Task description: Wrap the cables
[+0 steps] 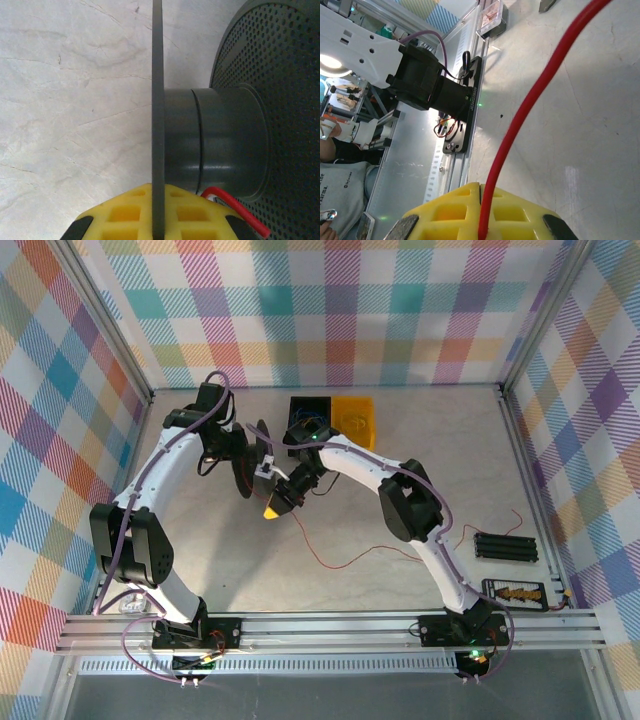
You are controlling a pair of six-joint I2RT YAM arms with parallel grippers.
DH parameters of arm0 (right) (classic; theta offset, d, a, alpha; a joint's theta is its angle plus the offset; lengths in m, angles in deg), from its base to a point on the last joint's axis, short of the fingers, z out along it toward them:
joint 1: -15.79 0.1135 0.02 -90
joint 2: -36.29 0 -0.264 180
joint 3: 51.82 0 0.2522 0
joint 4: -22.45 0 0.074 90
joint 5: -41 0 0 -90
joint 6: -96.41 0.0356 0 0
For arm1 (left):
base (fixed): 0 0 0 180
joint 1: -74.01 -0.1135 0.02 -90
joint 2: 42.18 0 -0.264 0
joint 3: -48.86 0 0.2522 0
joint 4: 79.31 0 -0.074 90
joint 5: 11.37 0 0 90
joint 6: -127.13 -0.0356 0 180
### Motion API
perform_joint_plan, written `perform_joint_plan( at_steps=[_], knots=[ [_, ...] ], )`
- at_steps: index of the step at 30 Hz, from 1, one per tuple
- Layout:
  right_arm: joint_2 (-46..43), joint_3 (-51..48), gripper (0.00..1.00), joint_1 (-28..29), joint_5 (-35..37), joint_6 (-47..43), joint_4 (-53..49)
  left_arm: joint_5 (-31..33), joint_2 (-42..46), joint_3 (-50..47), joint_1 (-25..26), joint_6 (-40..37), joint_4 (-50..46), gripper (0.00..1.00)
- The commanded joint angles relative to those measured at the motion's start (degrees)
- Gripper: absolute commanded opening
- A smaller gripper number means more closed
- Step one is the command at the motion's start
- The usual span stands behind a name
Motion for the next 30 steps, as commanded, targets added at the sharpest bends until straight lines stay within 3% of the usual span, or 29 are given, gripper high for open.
perform_joint_plan(
  at_steps=[1,10,30],
  knots=[
    [0.9,1.7,0.0,0.4,-2.9,0.3,-1.0,-1.0,0.6,2.6,-0.7,-0.5,-0.2,0.07],
    [1.2,1.7,0.0,0.5,-3.1,1.2,-0.2,-2.0,1.1,2.8,-0.7,-0.6,-0.4,0.19],
    [3.7,3.9,0.0,0.5,-6.8,5.1,1.7,-2.1,1.5,3.9,-0.7,-3.0,-4.7,0.19]
  ],
)
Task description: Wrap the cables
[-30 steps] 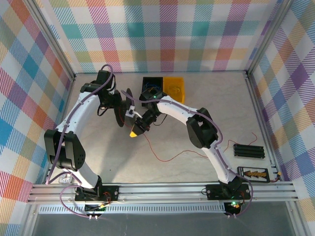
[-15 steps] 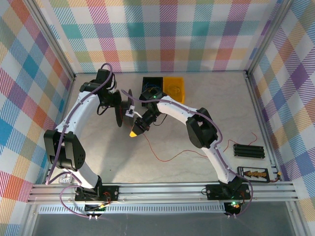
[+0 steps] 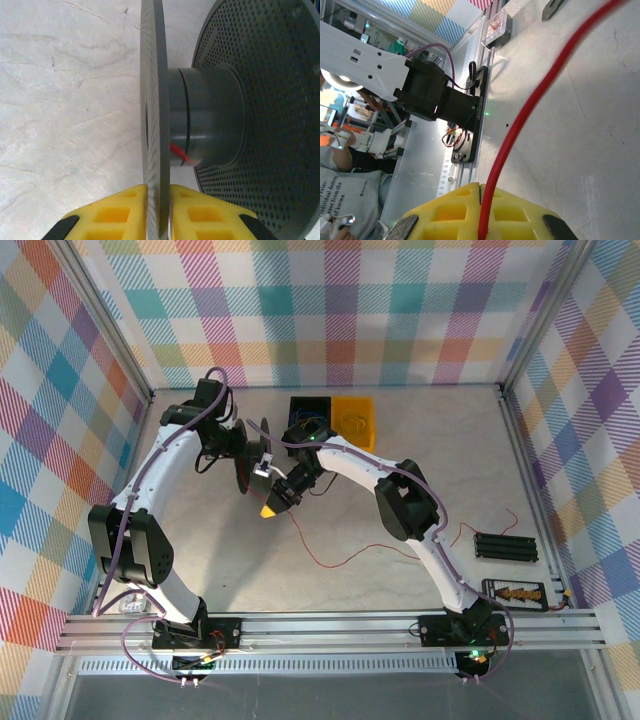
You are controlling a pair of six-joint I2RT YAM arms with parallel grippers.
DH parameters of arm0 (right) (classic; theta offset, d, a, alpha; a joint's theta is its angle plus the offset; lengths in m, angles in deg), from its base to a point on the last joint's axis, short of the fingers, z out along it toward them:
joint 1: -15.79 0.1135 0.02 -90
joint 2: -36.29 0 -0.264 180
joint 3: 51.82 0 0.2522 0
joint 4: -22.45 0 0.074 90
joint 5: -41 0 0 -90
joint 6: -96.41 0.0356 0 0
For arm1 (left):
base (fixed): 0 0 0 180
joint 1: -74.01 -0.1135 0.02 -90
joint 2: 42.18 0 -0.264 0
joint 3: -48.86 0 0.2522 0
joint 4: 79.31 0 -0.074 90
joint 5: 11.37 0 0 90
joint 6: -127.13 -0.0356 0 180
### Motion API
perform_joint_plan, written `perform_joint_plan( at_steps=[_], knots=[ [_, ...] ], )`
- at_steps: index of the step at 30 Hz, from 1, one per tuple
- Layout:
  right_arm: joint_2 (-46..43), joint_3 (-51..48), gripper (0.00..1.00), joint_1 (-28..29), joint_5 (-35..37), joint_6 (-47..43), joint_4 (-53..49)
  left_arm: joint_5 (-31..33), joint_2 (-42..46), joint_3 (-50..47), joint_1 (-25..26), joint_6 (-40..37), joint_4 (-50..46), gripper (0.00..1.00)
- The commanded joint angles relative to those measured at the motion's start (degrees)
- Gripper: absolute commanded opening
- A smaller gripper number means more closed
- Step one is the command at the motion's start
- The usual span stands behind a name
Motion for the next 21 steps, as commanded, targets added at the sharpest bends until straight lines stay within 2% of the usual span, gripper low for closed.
perform_joint_plan(
  at_steps=[1,6,9,13,15,21],
  knots=[
    [1.4,2.0,0.0,0.6,-3.5,1.2,0.1,-0.5,1.5,1.1,-0.7,-1.1,-1.6,0.19],
    [1.4,1.8,0.0,0.6,-3.1,0.9,-0.5,-1.4,0.5,0.9,-0.7,-1.1,-0.6,0.22],
    [1.4,1.9,0.0,0.5,-2.5,0.9,-0.3,-1.6,-0.2,0.5,-0.7,-1.2,1.2,0.35],
    [2.0,2.8,0.0,0.4,-2.3,1.7,0.6,-2.3,-2.5,0.7,-0.6,-2.4,5.7,0.44],
    [2.6,4.1,0.0,0.2,-2.4,2.3,0.8,-1.7,-4.7,1.9,-0.7,-3.1,6.9,0.44],
    [3.9,6.7,0.0,-0.6,-3.3,5.4,3.4,-2.4,-10.5,5.3,-0.7,-4.3,7.7,0.33]
  ],
)
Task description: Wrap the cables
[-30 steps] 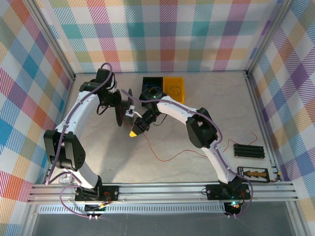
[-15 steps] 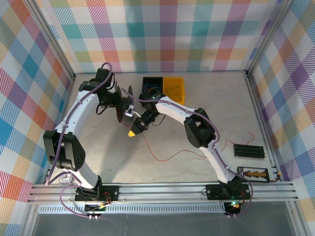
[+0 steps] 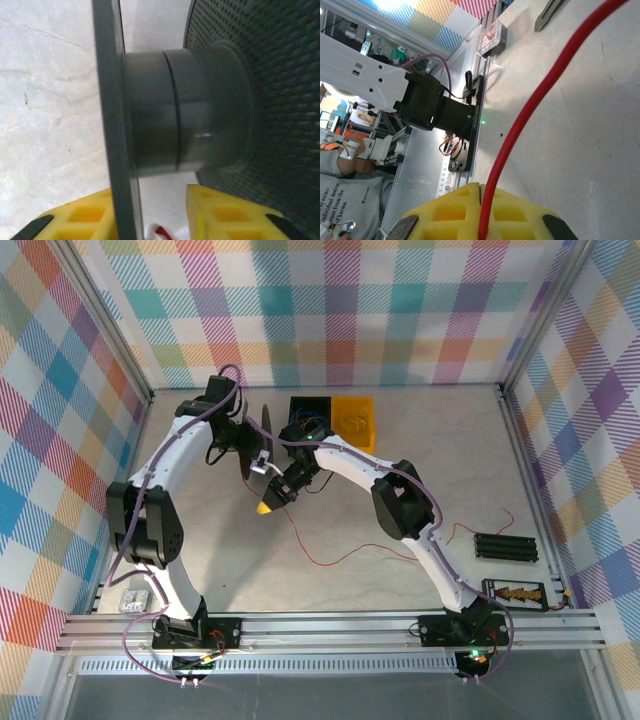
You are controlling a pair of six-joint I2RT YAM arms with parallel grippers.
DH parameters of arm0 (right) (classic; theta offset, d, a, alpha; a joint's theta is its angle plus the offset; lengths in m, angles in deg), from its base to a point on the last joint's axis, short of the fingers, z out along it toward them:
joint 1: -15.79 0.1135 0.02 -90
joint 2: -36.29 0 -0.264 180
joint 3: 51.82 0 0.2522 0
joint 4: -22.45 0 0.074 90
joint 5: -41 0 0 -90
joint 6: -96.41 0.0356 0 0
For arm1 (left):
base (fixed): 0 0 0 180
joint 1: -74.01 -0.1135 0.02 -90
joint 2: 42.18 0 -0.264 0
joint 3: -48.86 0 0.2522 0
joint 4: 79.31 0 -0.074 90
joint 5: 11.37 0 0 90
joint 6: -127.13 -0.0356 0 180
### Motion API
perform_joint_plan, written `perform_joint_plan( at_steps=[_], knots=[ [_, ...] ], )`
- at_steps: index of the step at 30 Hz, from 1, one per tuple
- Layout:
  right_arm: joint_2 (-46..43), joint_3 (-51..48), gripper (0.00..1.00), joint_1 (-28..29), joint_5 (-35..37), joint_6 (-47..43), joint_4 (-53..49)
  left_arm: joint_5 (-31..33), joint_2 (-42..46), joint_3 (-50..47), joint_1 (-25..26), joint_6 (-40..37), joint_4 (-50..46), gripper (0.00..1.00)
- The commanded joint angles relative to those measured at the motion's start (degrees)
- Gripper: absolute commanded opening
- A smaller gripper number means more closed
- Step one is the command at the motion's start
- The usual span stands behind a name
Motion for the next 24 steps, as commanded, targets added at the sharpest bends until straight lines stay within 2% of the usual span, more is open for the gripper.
perform_joint_plan(
  at_steps=[1,6,10,16,19,21,24],
  knots=[
    [0.9,2.5,0.0,-0.8,-3.0,2.5,2.3,-0.7,-1.7,2.5,-0.6,-1.1,1.4,0.31],
    [1.3,3.9,0.0,-1.6,-3.2,2.9,2.3,0.6,-4.1,4.5,-0.6,-1.6,0.7,0.16],
    [1.2,3.7,0.0,-1.8,-3.2,1.9,1.0,1.2,-4.8,4.8,-0.6,-1.8,-0.3,0.0],
    [-0.3,1.4,0.0,-1.8,-1.8,1.1,0.5,3.9,-3.4,4.8,-0.9,-2.2,-2.2,0.0],
    [-1.7,-0.5,0.03,-1.8,0.5,1.3,1.5,4.3,-1.2,5.4,-1.8,-2.2,-4.0,0.0],
    [-2.7,-1.5,0.13,-1.8,3.7,2.1,3.1,4.8,0.6,6.2,-2.3,-2.1,-5.3,0.0],
    [-4.3,-1.6,0.4,-1.9,7.3,2.6,4.8,5.6,3.1,7.8,-2.9,-2.3,-7.6,0.0]
  ],
)
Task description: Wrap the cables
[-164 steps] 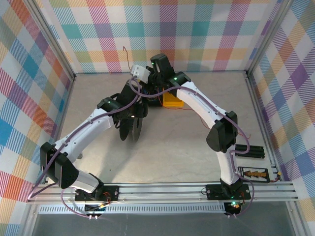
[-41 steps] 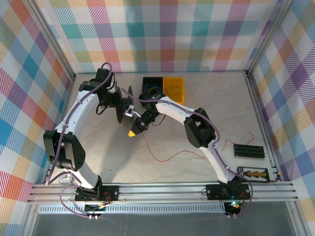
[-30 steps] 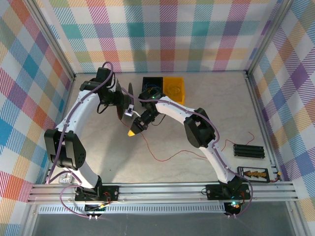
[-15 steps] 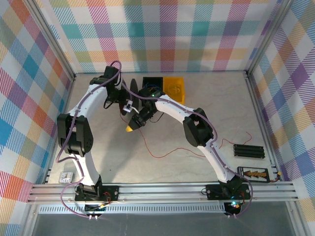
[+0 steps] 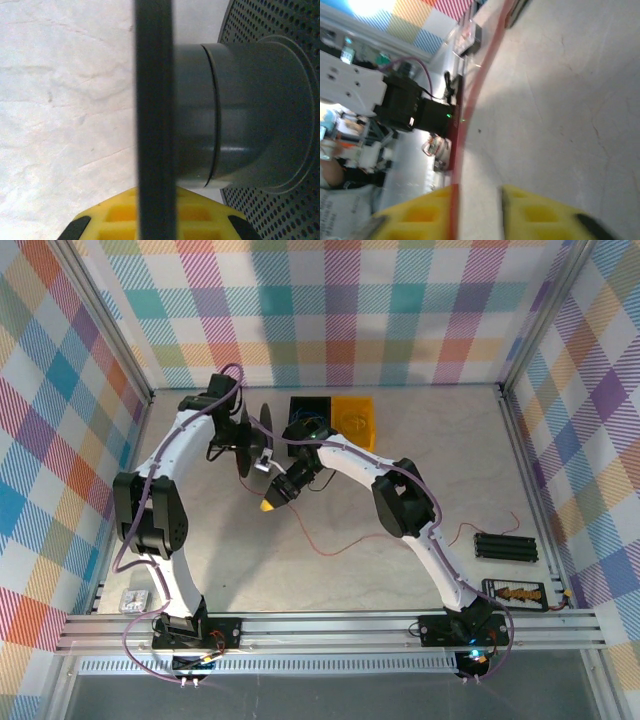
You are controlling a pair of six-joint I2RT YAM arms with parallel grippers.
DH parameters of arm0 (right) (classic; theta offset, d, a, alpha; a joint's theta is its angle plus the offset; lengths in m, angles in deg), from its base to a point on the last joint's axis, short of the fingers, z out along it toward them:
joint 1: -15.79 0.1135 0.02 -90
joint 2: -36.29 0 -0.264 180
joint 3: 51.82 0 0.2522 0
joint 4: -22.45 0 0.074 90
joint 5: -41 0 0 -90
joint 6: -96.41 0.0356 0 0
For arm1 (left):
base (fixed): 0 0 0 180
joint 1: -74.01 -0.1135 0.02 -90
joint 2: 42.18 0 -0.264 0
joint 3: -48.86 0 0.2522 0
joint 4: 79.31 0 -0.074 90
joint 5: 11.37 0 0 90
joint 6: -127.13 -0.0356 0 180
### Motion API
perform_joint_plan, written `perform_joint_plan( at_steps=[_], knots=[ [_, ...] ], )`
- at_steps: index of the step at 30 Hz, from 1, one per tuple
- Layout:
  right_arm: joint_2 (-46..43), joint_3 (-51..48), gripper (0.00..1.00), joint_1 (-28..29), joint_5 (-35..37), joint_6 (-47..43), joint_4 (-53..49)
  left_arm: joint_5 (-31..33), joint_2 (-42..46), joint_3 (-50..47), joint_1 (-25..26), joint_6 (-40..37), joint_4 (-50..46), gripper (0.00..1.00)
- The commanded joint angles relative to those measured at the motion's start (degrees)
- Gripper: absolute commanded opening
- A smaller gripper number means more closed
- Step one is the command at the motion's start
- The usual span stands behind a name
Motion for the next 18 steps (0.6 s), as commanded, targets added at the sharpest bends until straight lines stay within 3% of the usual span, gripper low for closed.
perform_joint_plan(
  at_steps=[1,4,6,11,18],
  knots=[
    [-5.1,-0.1,0.49,-0.3,3.9,-0.6,2.5,2.3,6.6,4.3,-1.6,-0.9,-3.7,0.0],
    [-8.0,0.8,0.7,-0.5,5.3,-2.3,1.8,3.4,8.7,4.8,-1.9,-0.9,-5.0,0.0],
    [-10.4,1.1,0.78,-0.6,5.6,-3.9,0.7,4.2,10.1,4.4,-2.0,-0.9,-5.1,0.0],
    [-18.2,-1.5,0.9,-1.1,6.7,-8.8,-4.6,4.1,12.7,3.8,-2.1,0.2,-4.9,0.0],
    [-34.8,-22.0,0.95,-3.3,13.8,-12.6,-2.3,1.7,15.1,3.7,-2.1,0.7,-4.6,0.0]
  ],
)
